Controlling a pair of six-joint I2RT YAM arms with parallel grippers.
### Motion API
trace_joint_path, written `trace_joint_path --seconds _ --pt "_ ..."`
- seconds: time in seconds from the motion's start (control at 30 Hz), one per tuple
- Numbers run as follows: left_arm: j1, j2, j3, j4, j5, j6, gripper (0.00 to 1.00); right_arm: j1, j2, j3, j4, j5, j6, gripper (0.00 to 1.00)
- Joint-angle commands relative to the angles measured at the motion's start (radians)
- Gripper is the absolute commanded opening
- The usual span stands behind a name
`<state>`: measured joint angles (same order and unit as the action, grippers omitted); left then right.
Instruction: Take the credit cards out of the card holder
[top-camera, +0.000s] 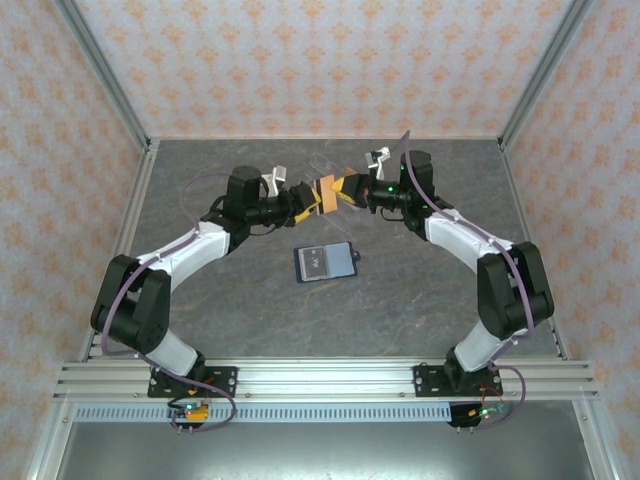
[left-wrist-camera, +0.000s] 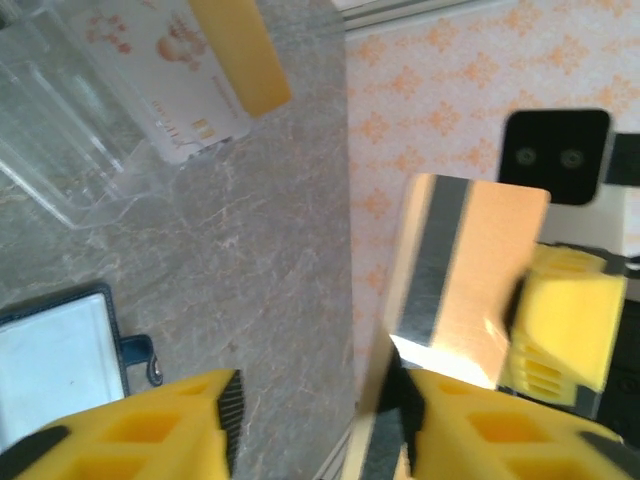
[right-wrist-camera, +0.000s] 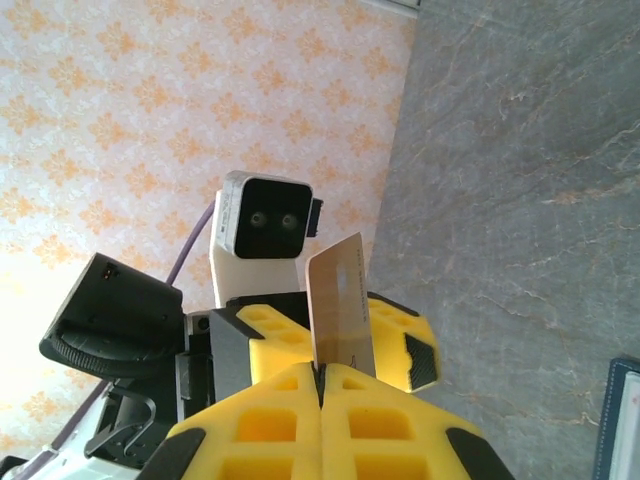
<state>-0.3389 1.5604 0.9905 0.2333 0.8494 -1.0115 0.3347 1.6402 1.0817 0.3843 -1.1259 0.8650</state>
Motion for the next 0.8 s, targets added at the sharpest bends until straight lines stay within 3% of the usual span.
trace_joint_path --seconds 0.0,0.13,0.3,0.43,0.57,0.77 --pt "0.006 -0.018 0.02 0.102 0.033 -0.016 0.39 -0.002 0.019 0.059 0.093 -0.054 0.047 0.0" --pt "0.006 -0.027 0.014 0.155 0.045 -0.039 0.34 -0.002 0.035 0.065 0.091 -0.069 0.048 0.0" --pt "0.007 -0.037 0.01 0.168 0.045 -0.044 0.19 -0.003 0.035 0.054 0.088 -0.061 0.039 0.0" --pt "0.006 -0.047 -0.007 0.191 0.03 -0.059 0.0 -0.003 0.034 0.046 0.081 -0.054 0.048 0.15" --pt "0.005 -0.066 -0.026 0.206 -0.019 -0.087 0.0 -0.002 0.032 0.041 0.089 -0.055 0.091 0.3" --pt "-0.021 -0.057 -0.024 0.229 -0.049 -0.123 0.0 0.009 0.046 0.065 0.101 -0.09 0.129 0.31"
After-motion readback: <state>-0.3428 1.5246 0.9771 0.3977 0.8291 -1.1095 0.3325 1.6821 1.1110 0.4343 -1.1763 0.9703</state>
